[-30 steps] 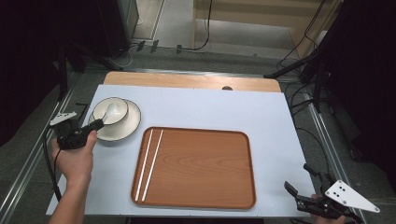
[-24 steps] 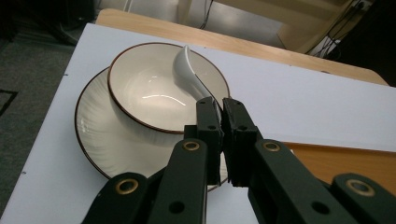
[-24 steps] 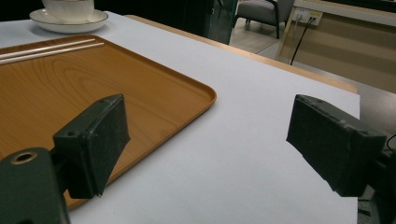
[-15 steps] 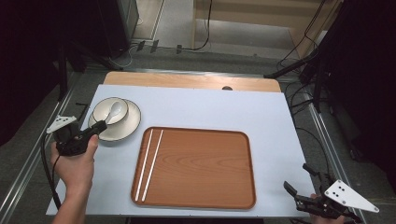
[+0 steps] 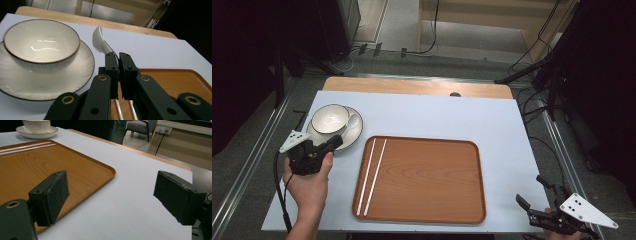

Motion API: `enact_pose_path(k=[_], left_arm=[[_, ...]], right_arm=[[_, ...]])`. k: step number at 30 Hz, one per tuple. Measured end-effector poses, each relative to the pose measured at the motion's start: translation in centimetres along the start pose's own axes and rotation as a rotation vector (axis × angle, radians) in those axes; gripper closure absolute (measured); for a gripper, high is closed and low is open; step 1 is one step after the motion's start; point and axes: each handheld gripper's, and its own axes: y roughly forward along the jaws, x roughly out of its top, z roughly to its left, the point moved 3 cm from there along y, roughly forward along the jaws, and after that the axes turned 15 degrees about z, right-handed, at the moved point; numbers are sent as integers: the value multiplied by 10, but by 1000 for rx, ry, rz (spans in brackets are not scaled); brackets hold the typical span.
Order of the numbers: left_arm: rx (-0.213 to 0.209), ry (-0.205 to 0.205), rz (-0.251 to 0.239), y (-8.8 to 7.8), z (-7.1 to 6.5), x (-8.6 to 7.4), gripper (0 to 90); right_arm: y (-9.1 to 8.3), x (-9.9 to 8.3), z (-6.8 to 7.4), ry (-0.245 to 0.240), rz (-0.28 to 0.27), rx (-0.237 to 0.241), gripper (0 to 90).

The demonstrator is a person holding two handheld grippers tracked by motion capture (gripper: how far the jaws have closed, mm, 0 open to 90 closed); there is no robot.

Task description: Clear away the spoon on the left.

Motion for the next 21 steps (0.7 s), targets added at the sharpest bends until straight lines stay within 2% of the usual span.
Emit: enact_pose_path(k=[9,21], left_arm=[[-43,13,20,14,-25,-16,865],[-89,8,57,35,-48,-37,865]], right_arm=[[0,0,-1,3,-4,-2,132],[-1,0,-1,6,-5,-2,132]])
